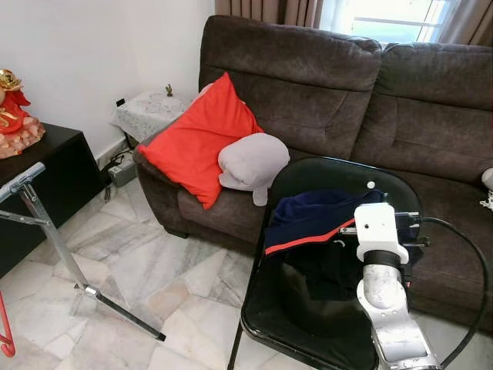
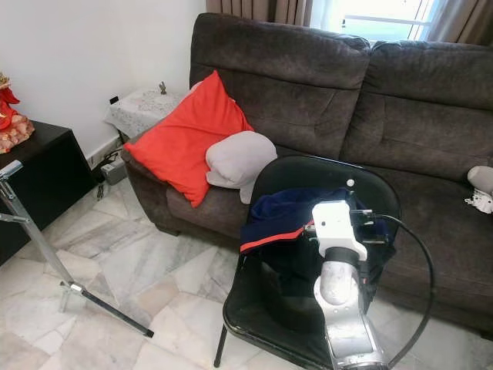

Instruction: Hang hanger

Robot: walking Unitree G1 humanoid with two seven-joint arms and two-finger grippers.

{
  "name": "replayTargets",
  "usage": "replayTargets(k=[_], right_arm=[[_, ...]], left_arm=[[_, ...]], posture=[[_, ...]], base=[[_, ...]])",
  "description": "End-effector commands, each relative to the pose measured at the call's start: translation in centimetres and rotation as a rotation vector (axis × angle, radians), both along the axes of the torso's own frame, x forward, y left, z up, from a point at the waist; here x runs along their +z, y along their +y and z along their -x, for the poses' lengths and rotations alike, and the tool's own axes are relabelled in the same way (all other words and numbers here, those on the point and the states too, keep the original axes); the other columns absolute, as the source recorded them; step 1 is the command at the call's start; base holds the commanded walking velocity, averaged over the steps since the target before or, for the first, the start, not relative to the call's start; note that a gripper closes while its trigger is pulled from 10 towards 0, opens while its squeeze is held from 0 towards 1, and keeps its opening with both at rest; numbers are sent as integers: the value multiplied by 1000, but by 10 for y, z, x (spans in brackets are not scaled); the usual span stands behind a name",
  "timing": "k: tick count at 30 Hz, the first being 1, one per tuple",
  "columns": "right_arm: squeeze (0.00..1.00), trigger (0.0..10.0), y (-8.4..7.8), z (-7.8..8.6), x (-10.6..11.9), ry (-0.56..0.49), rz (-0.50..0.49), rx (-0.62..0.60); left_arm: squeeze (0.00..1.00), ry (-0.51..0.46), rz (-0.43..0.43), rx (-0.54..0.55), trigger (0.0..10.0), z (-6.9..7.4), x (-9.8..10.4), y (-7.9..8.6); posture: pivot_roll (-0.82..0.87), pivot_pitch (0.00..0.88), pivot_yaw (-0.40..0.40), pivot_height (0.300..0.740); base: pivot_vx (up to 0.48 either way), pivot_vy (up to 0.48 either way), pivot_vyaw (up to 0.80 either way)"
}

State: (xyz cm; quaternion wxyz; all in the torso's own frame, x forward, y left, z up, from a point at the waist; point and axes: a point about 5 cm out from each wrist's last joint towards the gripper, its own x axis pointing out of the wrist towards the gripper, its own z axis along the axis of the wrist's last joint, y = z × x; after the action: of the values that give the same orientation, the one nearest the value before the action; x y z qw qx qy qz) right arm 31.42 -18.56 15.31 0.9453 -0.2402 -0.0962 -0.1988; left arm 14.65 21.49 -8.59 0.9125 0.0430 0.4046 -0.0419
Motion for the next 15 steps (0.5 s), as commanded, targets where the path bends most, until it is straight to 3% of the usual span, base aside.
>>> replayTargets(k=[1,4,5,6,7,11,15], right_arm=[[0,0,-8,2,17,-75,5,-48],[0,0,-4,-2,17,-49,1,0],[0,7333,0,-3,13,-25,-11,32],[0,7333,0,-3,13,-25,-11,32],[0,10000,5,-4,8,-1,-22,63],[0,10000,16,-3,-2,44,-47,135],[0,10000,19,-2,-3,56,-38,152]], left_arm=[[0,34,-13,-23,10000,7,-3,0],[0,37,-13,-24,10000,8,-4,-1],[0,38,-13,-24,10000,8,-4,-1],[0,38,-13,-24,10000,8,-4,-1],[0,39,-13,-24,10000,9,-4,-1],[0,40,-12,-23,10000,9,-4,0],[0,37,-12,-22,10000,8,-3,1]], posture=[[58,0,28,740],[57,0,28,740],[57,0,28,740],[57,0,28,740],[57,0,28,740],[57,0,28,740],[64,0,27,740]], base=[[0,0,0],[0,0,0],[0,0,0],[0,0,0],[0,0,0],[0,0,0],[0,0,728]])
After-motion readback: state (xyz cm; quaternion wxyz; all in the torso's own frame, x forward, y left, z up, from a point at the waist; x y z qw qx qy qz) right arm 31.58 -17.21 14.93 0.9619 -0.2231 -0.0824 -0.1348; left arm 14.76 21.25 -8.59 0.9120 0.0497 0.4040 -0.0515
